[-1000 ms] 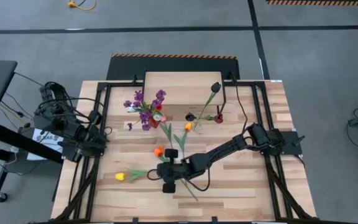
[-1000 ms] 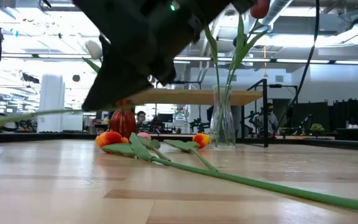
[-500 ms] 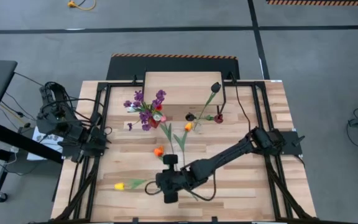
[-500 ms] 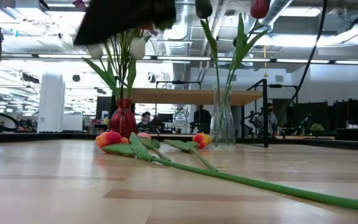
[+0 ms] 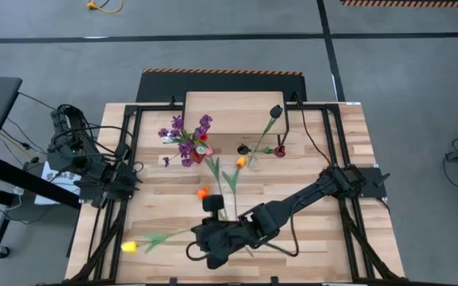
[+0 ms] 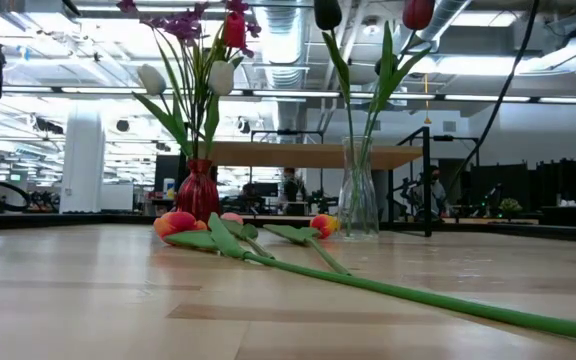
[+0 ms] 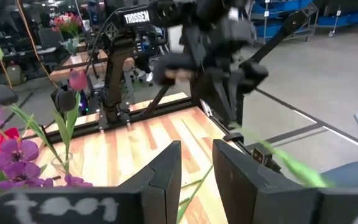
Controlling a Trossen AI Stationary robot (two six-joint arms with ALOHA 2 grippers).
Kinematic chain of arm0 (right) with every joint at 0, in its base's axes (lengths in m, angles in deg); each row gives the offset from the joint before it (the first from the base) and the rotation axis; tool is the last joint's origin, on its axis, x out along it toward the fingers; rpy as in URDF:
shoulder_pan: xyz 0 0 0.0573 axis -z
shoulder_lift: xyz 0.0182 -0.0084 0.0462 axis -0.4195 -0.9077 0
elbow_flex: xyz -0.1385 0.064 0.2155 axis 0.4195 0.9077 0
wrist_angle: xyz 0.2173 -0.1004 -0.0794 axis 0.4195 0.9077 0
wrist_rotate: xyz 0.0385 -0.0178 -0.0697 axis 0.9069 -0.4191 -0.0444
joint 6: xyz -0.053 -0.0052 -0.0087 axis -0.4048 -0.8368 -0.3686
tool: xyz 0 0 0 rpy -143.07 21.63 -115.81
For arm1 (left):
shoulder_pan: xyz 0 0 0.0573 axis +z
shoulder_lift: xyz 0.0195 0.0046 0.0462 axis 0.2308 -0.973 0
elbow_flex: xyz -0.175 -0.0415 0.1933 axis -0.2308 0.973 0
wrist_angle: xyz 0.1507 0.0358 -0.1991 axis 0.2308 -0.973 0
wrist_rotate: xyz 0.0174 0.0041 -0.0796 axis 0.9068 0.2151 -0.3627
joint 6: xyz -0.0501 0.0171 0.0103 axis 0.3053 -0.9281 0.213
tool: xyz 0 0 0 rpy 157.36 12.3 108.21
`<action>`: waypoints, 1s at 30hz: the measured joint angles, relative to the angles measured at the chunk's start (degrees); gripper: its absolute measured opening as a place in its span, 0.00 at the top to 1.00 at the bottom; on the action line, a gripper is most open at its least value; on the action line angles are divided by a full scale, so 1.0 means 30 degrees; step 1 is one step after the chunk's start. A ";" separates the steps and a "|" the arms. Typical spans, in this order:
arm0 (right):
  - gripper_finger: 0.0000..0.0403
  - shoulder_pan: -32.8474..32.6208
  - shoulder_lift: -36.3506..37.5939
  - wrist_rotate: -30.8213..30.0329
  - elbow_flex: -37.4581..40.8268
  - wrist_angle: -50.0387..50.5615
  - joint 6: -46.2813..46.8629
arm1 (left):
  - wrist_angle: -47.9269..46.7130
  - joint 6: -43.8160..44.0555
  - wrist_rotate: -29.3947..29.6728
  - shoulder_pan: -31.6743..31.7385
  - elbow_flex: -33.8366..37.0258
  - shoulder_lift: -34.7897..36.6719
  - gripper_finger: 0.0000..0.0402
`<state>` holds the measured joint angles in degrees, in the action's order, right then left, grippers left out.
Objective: Pick and place flowers into a vace then onto a shelf
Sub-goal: Put the yellow flower into the transparent flower vase
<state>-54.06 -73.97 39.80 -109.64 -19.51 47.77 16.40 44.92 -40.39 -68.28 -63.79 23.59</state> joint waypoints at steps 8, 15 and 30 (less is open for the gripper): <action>1.00 0.0406 0.0749 -0.1053 -0.0946 -0.2485 -0.3333 | 0.1595 -0.2618 0.0745 0.0007 0.0000 -0.0040 0.79; 1.00 0.1112 0.1541 -0.1034 -0.0841 -0.4373 -0.5812 | 0.4264 -0.6458 0.0887 0.0001 0.0000 -0.0047 0.79; 1.00 0.2170 0.1617 0.0170 -0.0910 -0.6815 -0.8586 | 0.5493 -0.8556 0.1323 0.0004 0.0000 -0.0091 0.79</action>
<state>-47.55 -69.12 40.31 -112.37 -39.96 22.02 32.88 19.25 -36.42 -68.27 -63.79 23.32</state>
